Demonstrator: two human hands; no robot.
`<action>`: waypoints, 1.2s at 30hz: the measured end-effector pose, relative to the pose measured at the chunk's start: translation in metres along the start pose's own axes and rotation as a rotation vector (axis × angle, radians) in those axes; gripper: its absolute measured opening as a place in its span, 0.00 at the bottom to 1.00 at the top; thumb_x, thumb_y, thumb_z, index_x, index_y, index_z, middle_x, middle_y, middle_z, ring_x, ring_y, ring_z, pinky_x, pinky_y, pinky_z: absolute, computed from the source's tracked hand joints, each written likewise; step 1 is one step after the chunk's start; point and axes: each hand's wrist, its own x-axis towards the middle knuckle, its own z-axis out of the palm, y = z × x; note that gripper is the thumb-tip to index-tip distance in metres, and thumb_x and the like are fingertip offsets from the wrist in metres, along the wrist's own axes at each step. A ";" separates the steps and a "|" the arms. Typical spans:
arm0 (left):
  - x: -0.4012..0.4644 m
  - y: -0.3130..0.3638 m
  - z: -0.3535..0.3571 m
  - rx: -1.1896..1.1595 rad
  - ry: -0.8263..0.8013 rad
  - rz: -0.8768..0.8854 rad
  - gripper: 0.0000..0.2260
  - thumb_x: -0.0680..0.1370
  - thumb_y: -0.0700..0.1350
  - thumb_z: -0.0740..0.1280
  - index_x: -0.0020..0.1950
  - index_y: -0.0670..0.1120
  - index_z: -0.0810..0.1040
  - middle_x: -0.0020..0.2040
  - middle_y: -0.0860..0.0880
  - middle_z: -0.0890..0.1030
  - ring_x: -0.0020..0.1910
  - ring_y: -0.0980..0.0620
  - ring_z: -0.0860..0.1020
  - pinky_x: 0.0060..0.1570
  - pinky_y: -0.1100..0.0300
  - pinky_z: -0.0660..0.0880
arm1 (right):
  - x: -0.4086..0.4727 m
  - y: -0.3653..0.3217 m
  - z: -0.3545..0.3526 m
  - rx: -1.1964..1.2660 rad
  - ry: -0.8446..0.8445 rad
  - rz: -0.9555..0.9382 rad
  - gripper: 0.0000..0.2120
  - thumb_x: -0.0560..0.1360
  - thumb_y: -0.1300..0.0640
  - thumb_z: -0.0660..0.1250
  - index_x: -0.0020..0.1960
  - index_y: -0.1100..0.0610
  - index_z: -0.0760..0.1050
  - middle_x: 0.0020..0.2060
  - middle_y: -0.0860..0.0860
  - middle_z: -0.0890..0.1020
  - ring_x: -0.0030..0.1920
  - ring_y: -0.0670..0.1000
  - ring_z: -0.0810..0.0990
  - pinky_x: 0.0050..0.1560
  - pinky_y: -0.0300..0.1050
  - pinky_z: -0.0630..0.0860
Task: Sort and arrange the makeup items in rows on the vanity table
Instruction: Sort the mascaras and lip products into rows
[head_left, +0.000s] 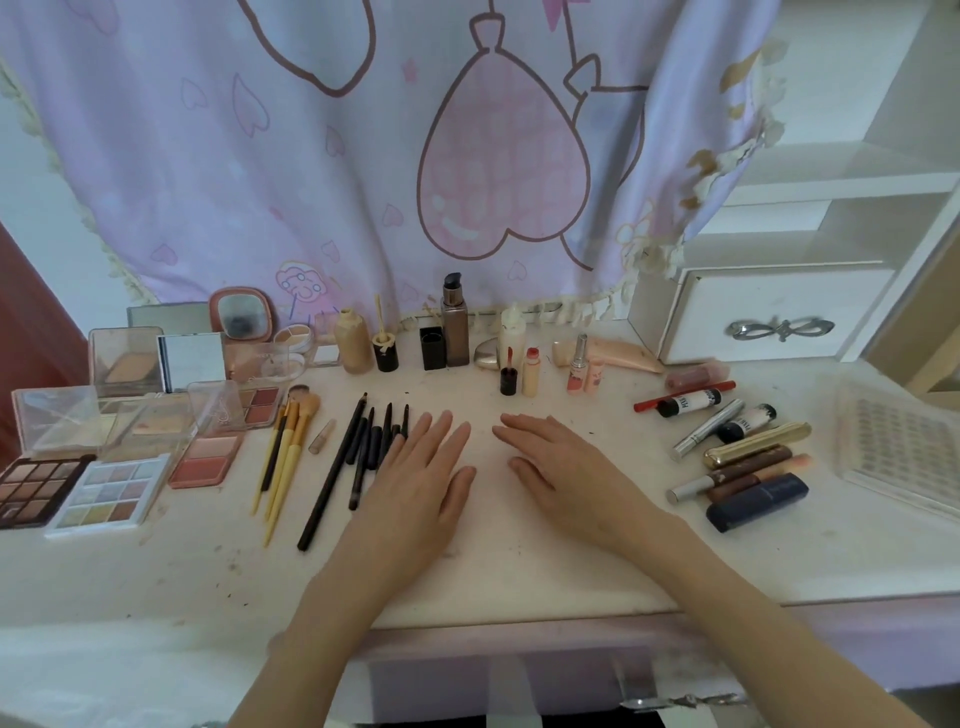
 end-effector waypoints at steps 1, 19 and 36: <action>0.001 0.010 0.005 -0.032 -0.010 0.034 0.22 0.82 0.52 0.49 0.76 0.51 0.51 0.77 0.53 0.49 0.75 0.56 0.43 0.71 0.63 0.40 | -0.009 0.007 -0.009 0.008 0.038 0.032 0.19 0.81 0.55 0.55 0.72 0.52 0.64 0.72 0.48 0.66 0.71 0.46 0.62 0.67 0.30 0.48; 0.055 0.097 0.075 0.006 -0.116 0.298 0.21 0.82 0.50 0.48 0.76 0.51 0.54 0.77 0.54 0.52 0.75 0.57 0.48 0.70 0.66 0.39 | -0.054 0.122 -0.094 -0.304 0.009 0.224 0.12 0.76 0.55 0.65 0.58 0.50 0.79 0.58 0.45 0.77 0.64 0.45 0.64 0.57 0.48 0.68; 0.053 0.095 0.075 -0.100 -0.072 0.285 0.20 0.82 0.50 0.51 0.74 0.52 0.58 0.76 0.55 0.56 0.74 0.60 0.51 0.69 0.69 0.40 | -0.032 0.127 -0.087 -0.359 -0.024 0.038 0.11 0.78 0.57 0.61 0.58 0.55 0.77 0.56 0.51 0.78 0.62 0.50 0.70 0.56 0.36 0.59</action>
